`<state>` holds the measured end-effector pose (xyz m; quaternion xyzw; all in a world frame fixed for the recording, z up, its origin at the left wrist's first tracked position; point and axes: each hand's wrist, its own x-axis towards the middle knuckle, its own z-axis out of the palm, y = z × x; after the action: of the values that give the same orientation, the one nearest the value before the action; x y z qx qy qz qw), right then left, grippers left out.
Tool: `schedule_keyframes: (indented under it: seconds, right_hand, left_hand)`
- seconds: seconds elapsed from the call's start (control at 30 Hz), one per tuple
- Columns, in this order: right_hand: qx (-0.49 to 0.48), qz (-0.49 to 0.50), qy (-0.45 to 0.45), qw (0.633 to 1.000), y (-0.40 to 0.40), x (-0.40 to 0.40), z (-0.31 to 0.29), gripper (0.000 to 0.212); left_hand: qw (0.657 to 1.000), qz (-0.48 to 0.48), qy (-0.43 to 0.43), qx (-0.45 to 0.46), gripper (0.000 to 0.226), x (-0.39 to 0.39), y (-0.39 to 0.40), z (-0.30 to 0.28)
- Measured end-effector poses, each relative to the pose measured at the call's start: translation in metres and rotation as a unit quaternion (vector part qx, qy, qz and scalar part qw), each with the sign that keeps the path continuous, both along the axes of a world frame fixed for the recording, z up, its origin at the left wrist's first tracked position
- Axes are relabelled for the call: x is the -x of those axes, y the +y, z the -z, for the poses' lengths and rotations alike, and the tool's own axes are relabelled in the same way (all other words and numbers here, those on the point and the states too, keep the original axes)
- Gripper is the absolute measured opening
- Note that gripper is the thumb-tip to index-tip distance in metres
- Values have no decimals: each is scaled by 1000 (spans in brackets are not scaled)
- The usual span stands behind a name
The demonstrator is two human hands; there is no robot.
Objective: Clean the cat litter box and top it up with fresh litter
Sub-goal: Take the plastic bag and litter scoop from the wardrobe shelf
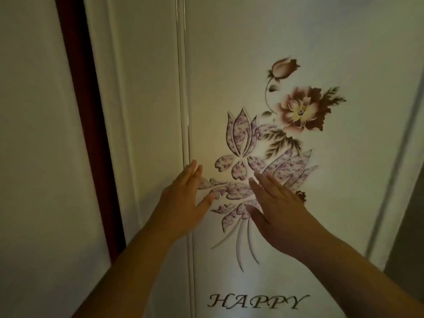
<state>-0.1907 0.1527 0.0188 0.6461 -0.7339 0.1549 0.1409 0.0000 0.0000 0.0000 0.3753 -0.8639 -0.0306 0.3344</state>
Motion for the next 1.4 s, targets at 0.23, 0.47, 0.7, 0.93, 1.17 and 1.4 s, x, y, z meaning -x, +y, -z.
schedule_keyframes:
  seconds: [0.23, 0.47, 0.7, 0.93, 1.17, 1.4]
  right_hand:
    - [-13, -7, 66, 998, -63, -7, 4, 71]
    - [-45, 9, 74, 996, -106, 0, 14, 82]
    - [-44, 31, 77, 996, -112, 9, 26, 89]
    - [-37, 52, 72, 995, -113, 12, 28, 88]
    - [-43, 87, 57, 994, -113, -2, 26, 89]
    - [-55, 127, 22, 990, -114, -18, 19, 85]
  left_hand:
    - [997, -38, -57, 43, 91, 7, -62, 21]
    - [987, -110, -78, 93, 98, 29, -76, 38]
    - [980, -141, -51, 129, 99, 46, -83, 56]
    - [980, -129, -51, 140, 99, 49, -87, 60]
    - [984, -100, -50, 140, 105, 45, -88, 59]
    - [993, -26, -36, 107, 100, 30, -83, 48]
